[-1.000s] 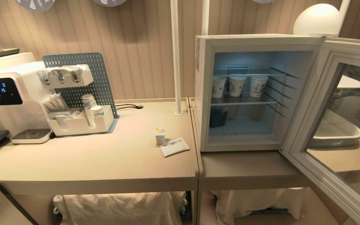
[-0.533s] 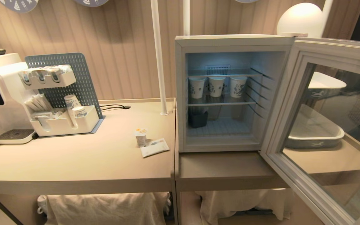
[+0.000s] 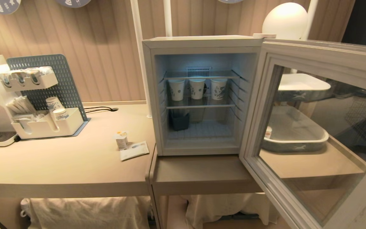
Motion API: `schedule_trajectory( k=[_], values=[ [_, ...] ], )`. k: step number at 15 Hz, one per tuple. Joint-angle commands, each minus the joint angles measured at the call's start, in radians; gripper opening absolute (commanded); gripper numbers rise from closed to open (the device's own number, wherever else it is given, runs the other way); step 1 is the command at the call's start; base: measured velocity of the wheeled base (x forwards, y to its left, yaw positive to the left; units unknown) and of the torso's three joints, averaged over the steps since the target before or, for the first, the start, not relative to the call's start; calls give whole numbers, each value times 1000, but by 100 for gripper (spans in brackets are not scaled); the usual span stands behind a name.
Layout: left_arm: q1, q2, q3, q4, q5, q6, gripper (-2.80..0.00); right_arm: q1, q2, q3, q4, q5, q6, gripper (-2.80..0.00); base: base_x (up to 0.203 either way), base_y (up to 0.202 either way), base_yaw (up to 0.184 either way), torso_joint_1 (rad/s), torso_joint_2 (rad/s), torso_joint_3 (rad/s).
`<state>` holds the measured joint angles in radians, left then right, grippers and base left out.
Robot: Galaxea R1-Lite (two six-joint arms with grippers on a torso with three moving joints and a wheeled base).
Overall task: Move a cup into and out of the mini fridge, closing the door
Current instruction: Close the freezer door
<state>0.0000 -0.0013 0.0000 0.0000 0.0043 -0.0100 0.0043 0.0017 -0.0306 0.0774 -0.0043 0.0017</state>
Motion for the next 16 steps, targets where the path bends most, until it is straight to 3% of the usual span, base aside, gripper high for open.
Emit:
schedule_trajectory(
  k=[1,5,10,12,14,16],
  values=[
    [0,1,2,0,0,-1,-280,0,1,1,1,0,0,-280,0,-195,-3,1,-2,-1],
    [0,1,2,0,0,-1,-280,0,1,0,1,0,0,-280,0,-178,3,4,5,5],
    [0,1,2,0,0,-1,-280,0,27,-56,19,-8,18,-280,0,-15,0,0,0,1],
    [0,1,2,0,0,-1,-280,6,166,-209,39,-38,121,-280,0,0,0,0,0,0],
    [0,1,2,0,0,-1,-280,12,443,-371,53,-61,218,-280,0,0,0,0,0,0],
    [0,1,2,0,0,-1,-280,4,771,-502,24,-13,299,-280,0,0,0,0,0,0]
  ],
)
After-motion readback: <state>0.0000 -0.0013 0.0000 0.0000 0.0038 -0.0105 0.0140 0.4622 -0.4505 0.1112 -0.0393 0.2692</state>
